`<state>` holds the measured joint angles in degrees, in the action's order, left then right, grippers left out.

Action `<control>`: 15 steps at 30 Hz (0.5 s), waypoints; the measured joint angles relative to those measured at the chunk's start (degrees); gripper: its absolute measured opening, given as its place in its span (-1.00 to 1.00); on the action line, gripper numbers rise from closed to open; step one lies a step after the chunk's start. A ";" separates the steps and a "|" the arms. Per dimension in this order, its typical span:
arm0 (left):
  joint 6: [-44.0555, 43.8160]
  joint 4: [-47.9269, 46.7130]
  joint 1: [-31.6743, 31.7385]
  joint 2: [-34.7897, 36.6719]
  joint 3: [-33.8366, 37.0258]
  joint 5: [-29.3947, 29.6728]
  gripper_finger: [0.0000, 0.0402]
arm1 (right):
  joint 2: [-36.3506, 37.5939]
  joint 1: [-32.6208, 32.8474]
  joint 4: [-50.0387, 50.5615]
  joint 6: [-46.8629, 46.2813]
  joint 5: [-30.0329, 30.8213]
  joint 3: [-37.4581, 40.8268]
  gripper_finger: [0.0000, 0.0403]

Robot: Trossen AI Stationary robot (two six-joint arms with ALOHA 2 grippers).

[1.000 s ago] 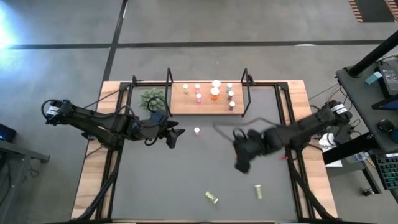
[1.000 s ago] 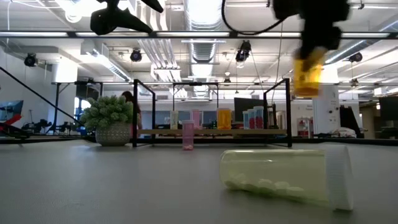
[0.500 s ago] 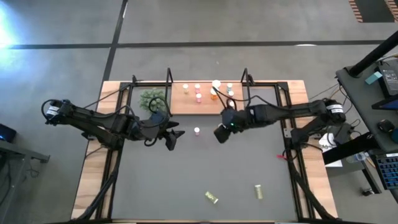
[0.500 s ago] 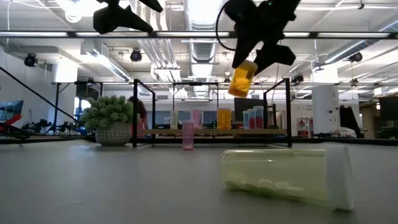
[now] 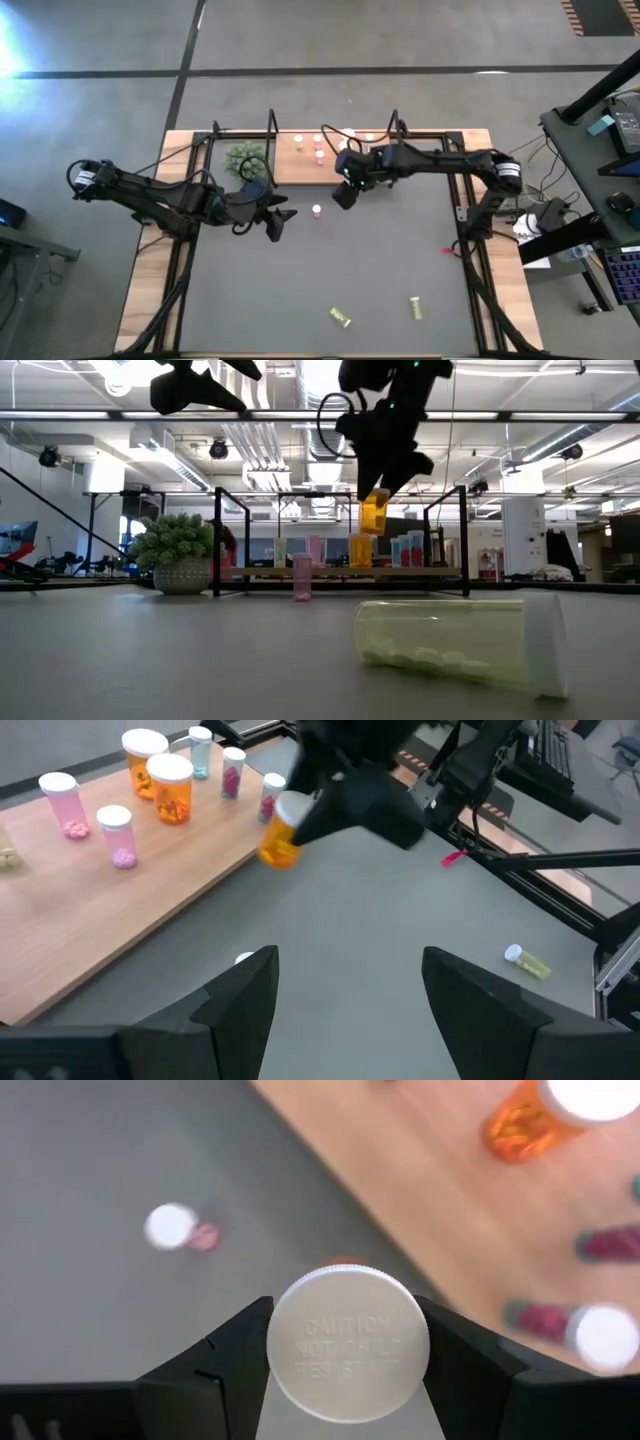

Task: Pick and place medicine bottles onto shelf by color
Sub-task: Put the orange pill bottle on the shelf aligned with the other orange pill bottles

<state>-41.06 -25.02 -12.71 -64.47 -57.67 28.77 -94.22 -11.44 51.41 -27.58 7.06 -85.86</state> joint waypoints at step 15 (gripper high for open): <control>0.12 0.02 4.66 0.00 0.00 -0.06 0.15 | -8.66 -7.55 0.04 6.72 0.06 -4.00 0.04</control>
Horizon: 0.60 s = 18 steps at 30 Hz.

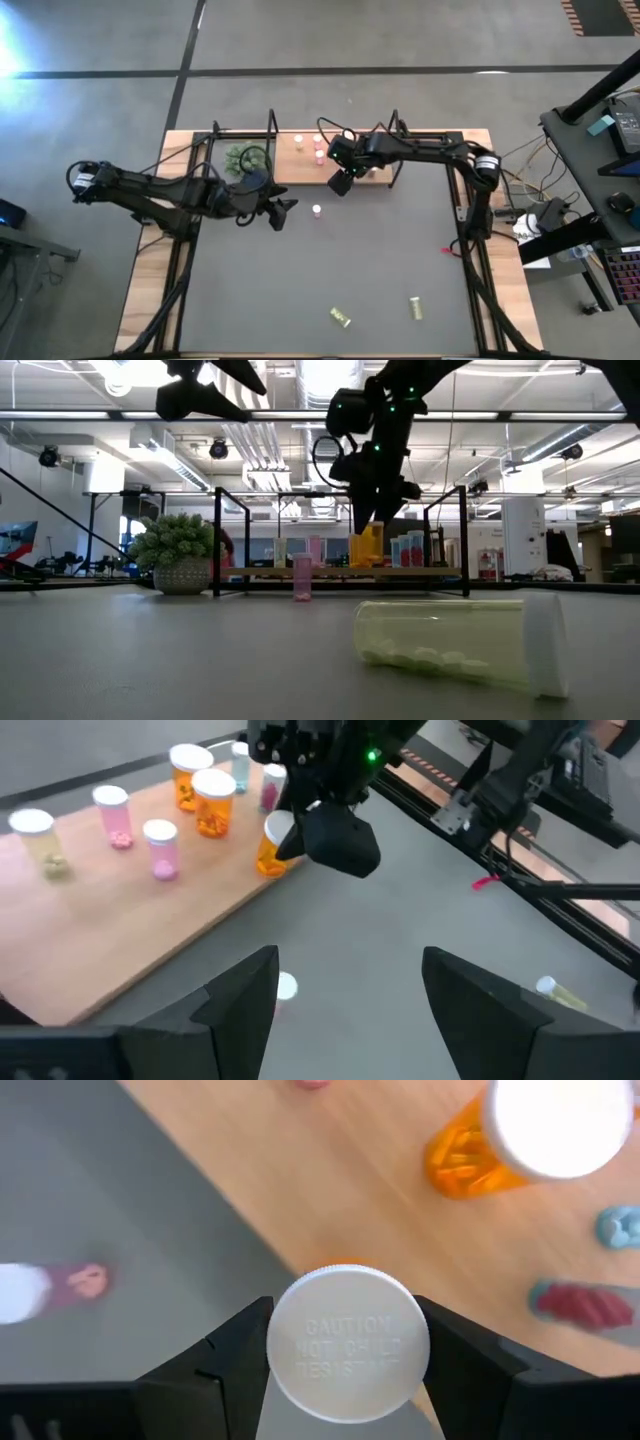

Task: Pick and place medicine bottles onto shelf by color
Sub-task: Put the orange pill bottle on the shelf aligned with the other orange pill bottles

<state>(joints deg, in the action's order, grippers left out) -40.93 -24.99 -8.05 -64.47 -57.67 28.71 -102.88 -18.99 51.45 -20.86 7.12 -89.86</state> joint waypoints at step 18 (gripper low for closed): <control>2.87 0.13 1.72 0.13 -0.86 -0.31 0.15 | -1.50 -3.93 -4.24 2.00 -1.51 -0.07 0.04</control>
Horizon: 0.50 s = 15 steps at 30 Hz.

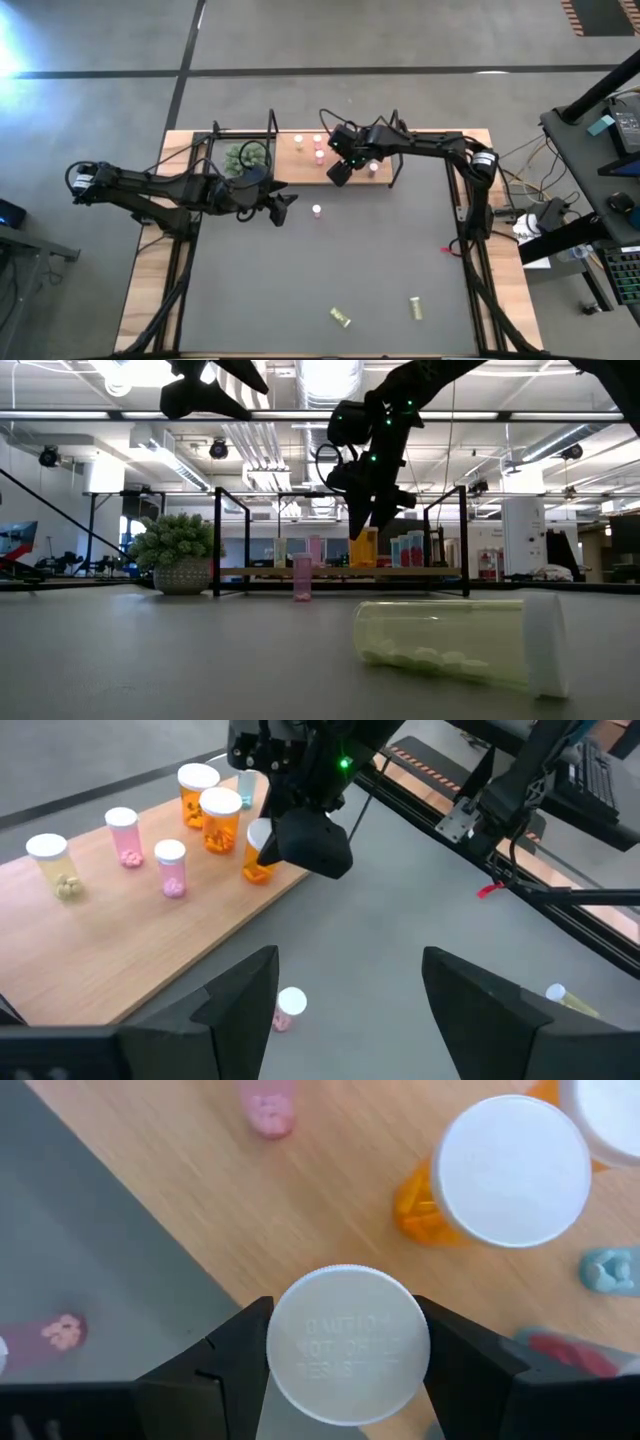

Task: Pick and place medicine bottles onto shelf by color
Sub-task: Put the orange pill bottle on the shelf aligned with the other orange pill bottles

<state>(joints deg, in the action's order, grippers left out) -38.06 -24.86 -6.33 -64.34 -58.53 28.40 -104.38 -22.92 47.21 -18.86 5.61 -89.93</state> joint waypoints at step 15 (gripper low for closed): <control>-0.17 0.00 0.00 0.00 -0.08 0.02 0.15 | 0.00 0.00 -1.09 1.95 -0.04 0.07 0.04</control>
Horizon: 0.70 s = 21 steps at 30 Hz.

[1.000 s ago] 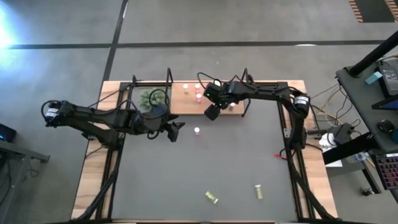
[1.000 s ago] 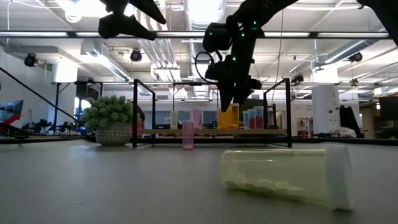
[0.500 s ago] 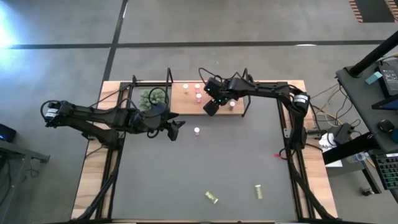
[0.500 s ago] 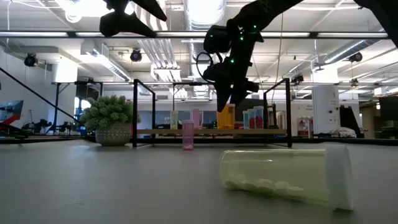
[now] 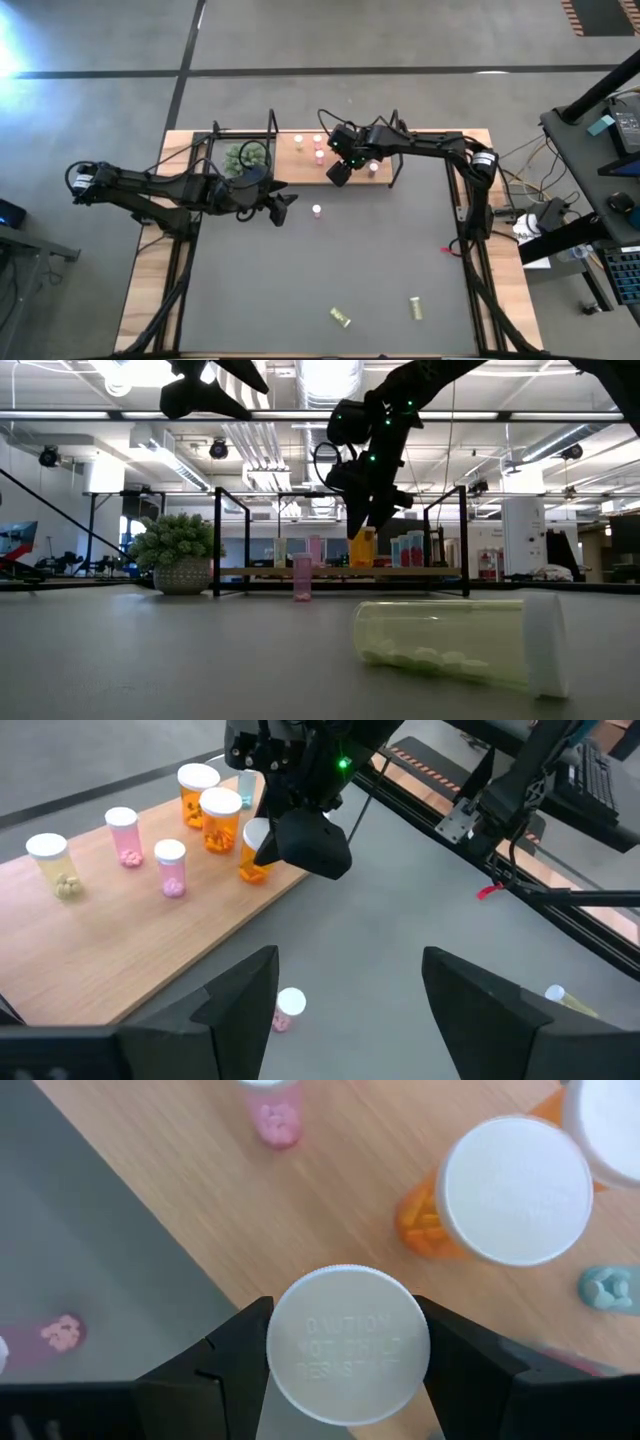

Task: Pick and place medicine bottles onto shelf by color
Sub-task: Put the orange pill bottle on the shelf aligned with the other orange pill bottles

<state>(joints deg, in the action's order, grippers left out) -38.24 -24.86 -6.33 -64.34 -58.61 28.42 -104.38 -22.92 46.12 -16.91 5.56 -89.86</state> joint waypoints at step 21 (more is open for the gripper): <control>-0.35 0.44 0.43 0.45 -0.04 0.11 0.15 | 0.09 0.00 7.01 3.60 -0.88 -7.33 0.50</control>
<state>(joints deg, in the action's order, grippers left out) -38.59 -24.43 -5.90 -63.88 -58.65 28.53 -104.29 -22.92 53.14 -13.31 4.68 -97.19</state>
